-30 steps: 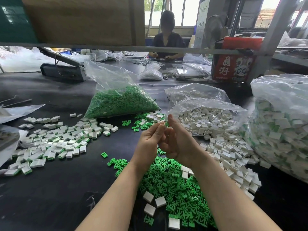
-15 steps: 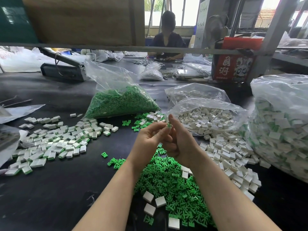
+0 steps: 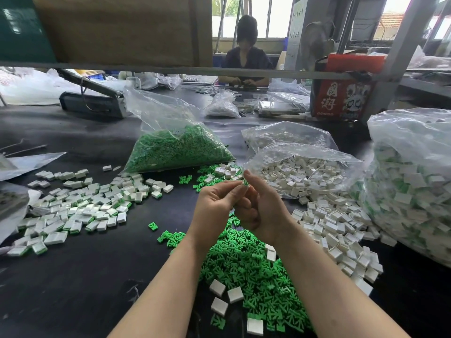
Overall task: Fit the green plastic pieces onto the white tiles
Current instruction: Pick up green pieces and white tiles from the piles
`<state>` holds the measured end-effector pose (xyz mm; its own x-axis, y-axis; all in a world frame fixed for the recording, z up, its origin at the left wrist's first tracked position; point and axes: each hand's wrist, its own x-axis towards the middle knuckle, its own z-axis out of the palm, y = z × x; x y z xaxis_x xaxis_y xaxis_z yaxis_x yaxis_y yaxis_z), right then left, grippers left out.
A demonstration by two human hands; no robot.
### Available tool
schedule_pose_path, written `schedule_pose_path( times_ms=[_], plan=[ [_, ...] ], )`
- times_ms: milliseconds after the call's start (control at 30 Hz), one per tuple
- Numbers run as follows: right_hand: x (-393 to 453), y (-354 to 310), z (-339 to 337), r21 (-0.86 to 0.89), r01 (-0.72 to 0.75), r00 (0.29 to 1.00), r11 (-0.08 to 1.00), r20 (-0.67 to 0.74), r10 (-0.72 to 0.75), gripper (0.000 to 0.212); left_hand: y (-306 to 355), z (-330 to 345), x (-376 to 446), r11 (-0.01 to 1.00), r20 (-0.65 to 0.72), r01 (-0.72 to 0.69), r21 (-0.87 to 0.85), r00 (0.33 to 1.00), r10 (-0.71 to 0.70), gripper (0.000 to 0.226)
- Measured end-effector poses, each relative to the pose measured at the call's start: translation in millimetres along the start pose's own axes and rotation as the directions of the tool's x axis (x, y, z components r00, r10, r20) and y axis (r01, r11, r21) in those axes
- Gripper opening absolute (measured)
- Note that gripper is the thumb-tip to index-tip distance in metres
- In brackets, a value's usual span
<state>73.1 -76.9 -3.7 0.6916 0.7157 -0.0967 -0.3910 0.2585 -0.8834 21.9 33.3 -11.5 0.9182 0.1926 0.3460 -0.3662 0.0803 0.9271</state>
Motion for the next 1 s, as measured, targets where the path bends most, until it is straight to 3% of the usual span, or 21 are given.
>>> schedule_pose_path(
  times_ms=[300,1000],
  plan=[
    [2,5,-2,-0.022,-0.002,0.999,1.0,-0.046,0.001,0.058,-4,-1,0,0.999,-0.002,0.043,-0.004,0.999,-0.043,0.018],
    [4,12,2,0.014,0.016,0.998,1.0,-0.057,-0.015,0.056,-3,-1,0,0.998,-0.044,0.063,-0.023,0.997,-0.064,0.02]
  ],
)
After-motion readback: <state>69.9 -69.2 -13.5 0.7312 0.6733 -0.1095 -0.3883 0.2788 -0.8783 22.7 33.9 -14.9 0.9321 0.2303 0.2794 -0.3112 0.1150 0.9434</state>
